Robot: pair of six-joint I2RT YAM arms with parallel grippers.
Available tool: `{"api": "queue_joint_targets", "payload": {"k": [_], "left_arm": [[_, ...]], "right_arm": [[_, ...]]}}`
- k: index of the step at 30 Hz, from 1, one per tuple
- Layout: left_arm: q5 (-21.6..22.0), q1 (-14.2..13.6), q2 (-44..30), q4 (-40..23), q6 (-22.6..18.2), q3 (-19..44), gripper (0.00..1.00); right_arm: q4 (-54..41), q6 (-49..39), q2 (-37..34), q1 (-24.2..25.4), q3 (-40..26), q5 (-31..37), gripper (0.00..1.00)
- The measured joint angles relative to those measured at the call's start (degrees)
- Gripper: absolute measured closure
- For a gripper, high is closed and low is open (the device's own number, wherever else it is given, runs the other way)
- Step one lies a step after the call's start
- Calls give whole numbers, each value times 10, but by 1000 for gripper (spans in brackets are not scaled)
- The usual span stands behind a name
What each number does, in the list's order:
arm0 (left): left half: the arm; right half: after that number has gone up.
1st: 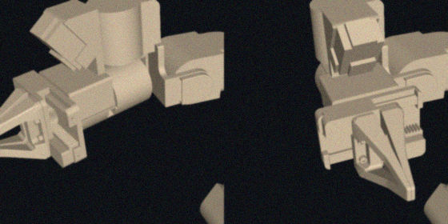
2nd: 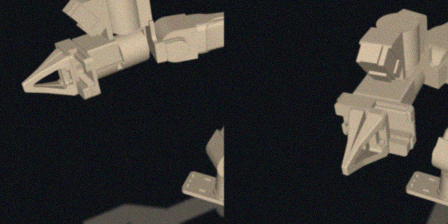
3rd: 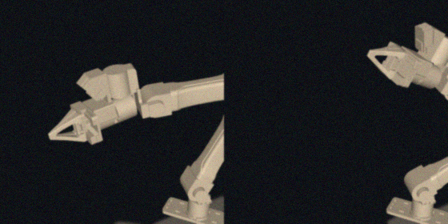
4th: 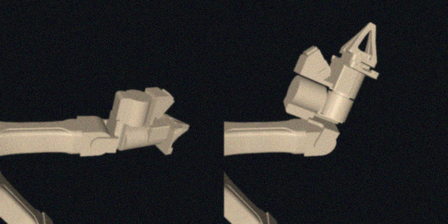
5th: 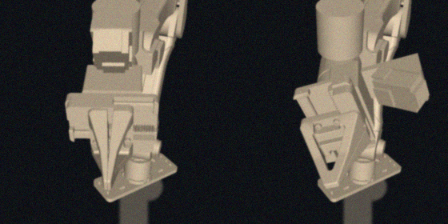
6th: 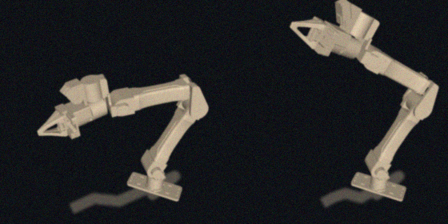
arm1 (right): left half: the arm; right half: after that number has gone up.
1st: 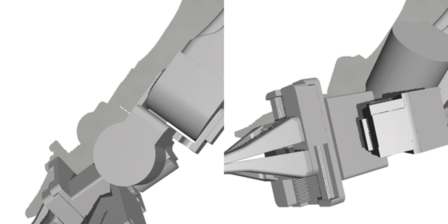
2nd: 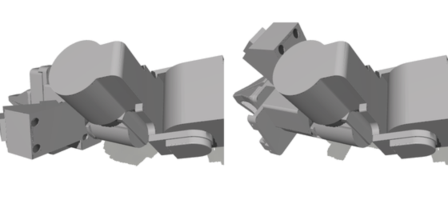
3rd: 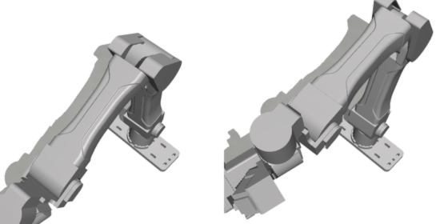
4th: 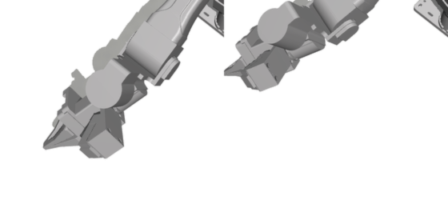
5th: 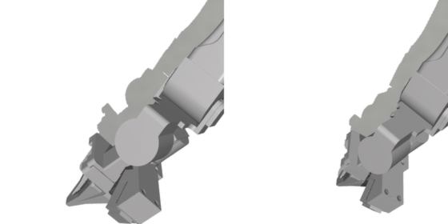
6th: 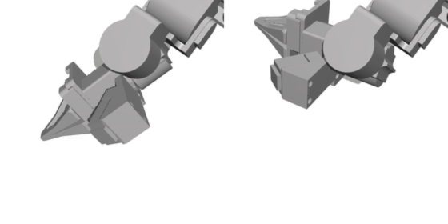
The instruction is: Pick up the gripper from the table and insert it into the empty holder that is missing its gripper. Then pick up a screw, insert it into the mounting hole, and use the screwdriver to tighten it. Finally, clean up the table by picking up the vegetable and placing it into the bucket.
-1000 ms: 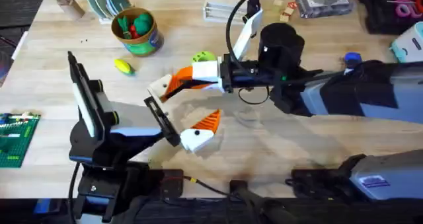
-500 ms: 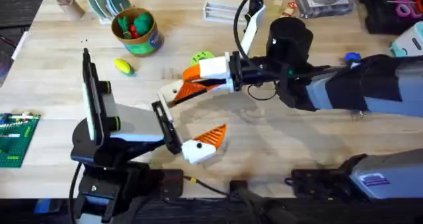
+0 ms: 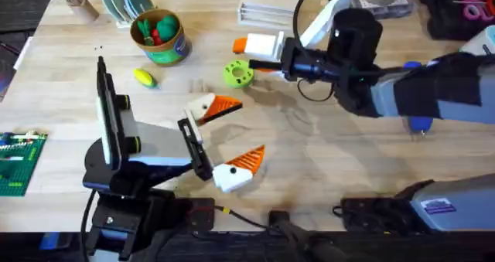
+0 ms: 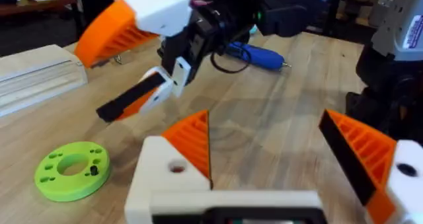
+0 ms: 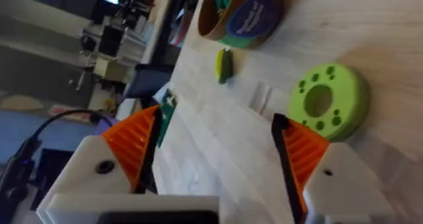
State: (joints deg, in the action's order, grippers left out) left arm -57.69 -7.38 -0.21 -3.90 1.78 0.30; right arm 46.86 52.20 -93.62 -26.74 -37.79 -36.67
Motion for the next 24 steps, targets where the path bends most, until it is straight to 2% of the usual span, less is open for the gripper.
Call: {"api": "queue_joint_targets", "payload": {"k": [3,9,14,19,24], "left_arm": [[0,0,0,0,0,0,8],[0,0,0,0,0,0,8],[-2,0,0,0,0,0,8],[-2,0,0,0,0,0,8],[-2,0,0,0,0,0,8]], "right_arm": [[-79,-46,0,11,-36,22,10],[-363,-178,-4,11,-169,67,9],[-576,-296,-4,9,-283,153,10],[-645,-383,-4,-2,-325,230,9],[-663,-403,-4,-7,-326,255,8]]}}
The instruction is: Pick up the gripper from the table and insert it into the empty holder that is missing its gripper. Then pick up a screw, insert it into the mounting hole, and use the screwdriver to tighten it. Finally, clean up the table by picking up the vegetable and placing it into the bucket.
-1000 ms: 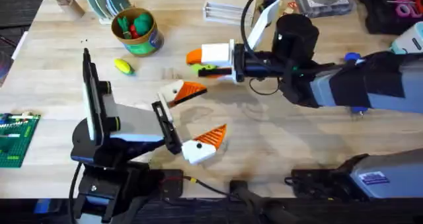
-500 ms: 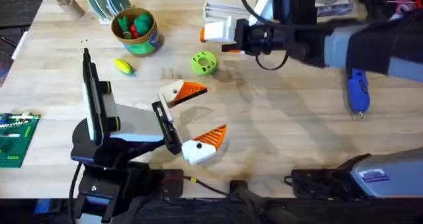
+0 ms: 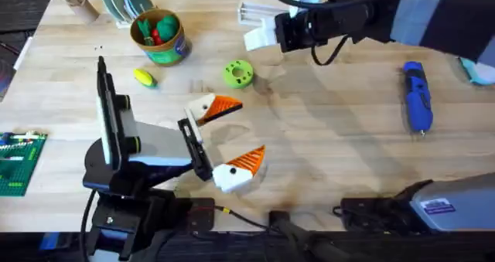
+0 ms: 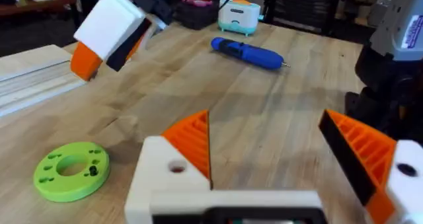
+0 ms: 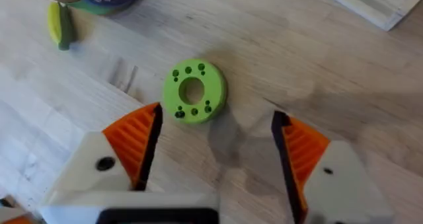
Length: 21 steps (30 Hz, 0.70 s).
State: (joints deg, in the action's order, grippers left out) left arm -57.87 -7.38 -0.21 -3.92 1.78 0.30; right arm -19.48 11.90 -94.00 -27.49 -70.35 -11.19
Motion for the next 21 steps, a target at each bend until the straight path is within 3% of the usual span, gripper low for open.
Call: {"api": "queue_joint_targets", "payload": {"k": [8,13,17,21], "left_arm": [[0,0,0,0,0,0,8],[0,0,0,0,0,0,8],[0,0,0,0,0,0,8],[0,0,0,0,0,0,8]], "right_arm": [[-27,-23,-1,-5,0,13,9],[-51,-78,-23,-52,0,14,8],[-26,-85,-25,-61,0,14,9],[-6,-89,-37,-66,0,14,107]]}}
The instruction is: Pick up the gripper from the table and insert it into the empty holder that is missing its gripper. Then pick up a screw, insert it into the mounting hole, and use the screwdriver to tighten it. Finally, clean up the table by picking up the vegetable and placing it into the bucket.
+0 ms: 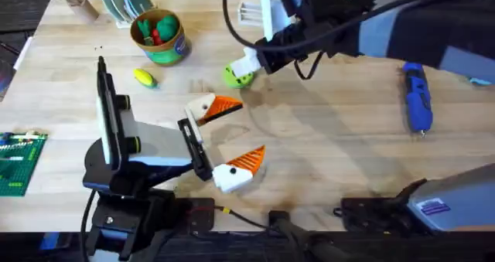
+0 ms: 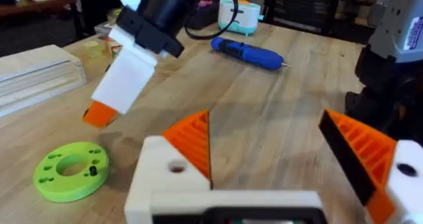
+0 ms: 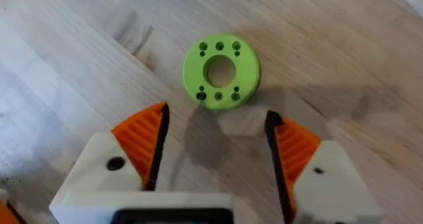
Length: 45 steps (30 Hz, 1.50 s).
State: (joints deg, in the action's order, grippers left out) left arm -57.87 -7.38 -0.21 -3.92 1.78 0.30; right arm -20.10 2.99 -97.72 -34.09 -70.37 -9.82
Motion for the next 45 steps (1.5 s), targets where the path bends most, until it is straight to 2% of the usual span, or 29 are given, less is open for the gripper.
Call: {"api": "queue_joint_targets", "payload": {"k": [2,11,23,28,37,45], "left_arm": [[0,0,0,0,0,0,8],[0,0,0,0,0,0,8],[0,0,0,0,0,0,8],[0,0,0,0,0,0,8],[0,0,0,0,0,0,8],[0,0,0,0,0,0,8]], "right_arm": [[-1,0,-15,-7,0,0,147],[-5,2,-53,-40,-6,0,181],[-37,1,-121,-46,-85,16,376],[-47,-13,-127,-57,-86,39,404],[-51,-22,-136,-63,-87,57,620],[-42,-24,-141,-63,-89,61,628]]}}
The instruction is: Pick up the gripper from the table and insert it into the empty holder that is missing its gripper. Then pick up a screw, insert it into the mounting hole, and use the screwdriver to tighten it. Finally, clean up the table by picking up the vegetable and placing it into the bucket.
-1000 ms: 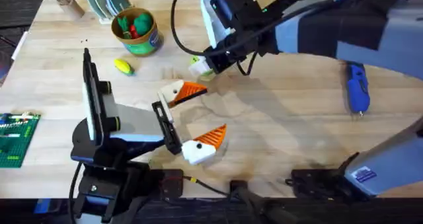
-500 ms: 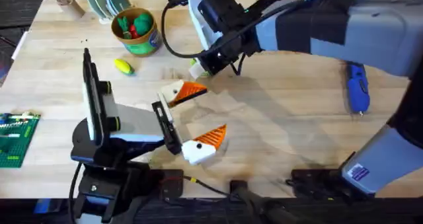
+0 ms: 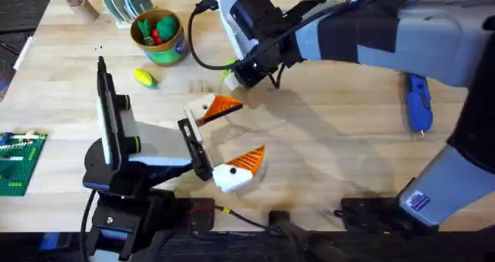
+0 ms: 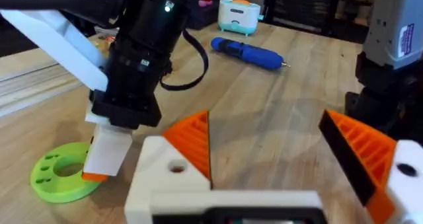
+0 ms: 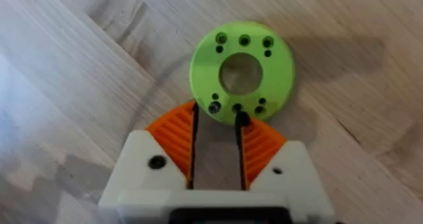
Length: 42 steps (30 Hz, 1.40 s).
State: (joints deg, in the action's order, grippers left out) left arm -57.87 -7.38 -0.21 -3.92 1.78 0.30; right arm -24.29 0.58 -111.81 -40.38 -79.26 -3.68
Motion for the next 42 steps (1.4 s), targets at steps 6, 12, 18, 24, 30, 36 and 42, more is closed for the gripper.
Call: {"api": "queue_joint_targets", "payload": {"k": [6,12,18,24,30,36,42], "left_arm": [[0,0,0,0,0,0,8],[0,0,0,0,0,0,8],[0,0,0,0,0,0,8],[0,0,0,0,0,0,8],[-1,0,0,-10,0,0,8],[-9,0,0,-14,0,0,8],[-10,0,0,-14,0,0,8]], "right_arm": [[5,-2,-4,-1,-2,1,629],[5,-4,-4,-1,-3,5,668],[-2,-4,-7,-1,-11,13,666],[-5,-5,-15,-2,-32,16,649],[-6,-11,-16,-19,-34,20,634],[-5,-17,-28,-28,-36,44,634],[-4,-19,-28,-28,-38,58,665]]}}
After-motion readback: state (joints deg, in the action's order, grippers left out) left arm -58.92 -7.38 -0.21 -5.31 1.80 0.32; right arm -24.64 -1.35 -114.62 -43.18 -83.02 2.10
